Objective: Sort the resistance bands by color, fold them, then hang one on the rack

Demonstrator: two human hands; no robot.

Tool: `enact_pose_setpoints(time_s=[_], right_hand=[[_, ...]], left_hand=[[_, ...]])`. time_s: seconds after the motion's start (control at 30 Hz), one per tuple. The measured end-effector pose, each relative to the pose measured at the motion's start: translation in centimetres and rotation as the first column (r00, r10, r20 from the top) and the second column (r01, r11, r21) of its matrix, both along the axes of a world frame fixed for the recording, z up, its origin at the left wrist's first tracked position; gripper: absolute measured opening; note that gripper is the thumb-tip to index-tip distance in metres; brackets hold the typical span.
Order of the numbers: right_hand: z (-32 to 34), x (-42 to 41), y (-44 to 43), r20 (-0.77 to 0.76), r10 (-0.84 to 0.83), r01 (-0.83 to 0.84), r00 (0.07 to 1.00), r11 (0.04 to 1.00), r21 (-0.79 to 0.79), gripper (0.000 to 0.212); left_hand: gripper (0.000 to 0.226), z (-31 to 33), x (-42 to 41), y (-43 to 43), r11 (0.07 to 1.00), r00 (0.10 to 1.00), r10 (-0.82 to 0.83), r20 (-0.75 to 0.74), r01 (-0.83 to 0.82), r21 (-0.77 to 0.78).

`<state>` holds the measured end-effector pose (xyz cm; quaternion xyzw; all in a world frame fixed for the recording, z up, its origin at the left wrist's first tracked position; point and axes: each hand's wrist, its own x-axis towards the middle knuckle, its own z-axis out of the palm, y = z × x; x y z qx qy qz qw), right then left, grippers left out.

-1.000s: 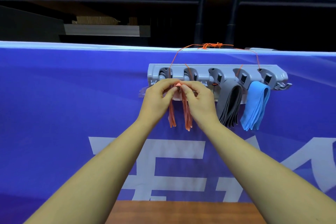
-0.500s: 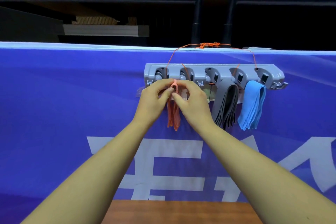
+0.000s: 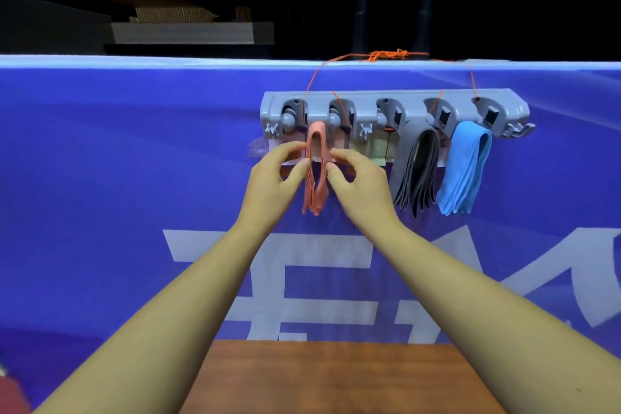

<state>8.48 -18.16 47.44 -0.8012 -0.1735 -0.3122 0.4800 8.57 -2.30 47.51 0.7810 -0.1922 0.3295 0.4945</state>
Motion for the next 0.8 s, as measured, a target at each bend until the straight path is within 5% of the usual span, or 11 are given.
enact_pose_setpoints(time_s=[0.23,0.4,0.8], right_hand=[[-12.7,-3.3,-5.0,-0.383,-0.123,-0.011,0.916,0.944,-0.329,0.046],[-22.0,-6.6,-8.8,-0.583,-0.233,-0.024,0.778,0.917,-0.398,0.05],[-42.1,-19.1,-18.5,-0.833,-0.362,-0.227,0.419,0.846,-0.482,0.068]], left_hand=[[0.012,-11.6,-1.7,1.8,0.987,0.93,0.145,-0.338,-0.113,0.111],[0.018,-22.7,-5.7,0.8,0.954,0.755,0.155,-0.638,0.054,0.295],[0.034,-40.1,-17.0,-8.6,0.843,0.452,0.142,-0.881,0.411,0.347]])
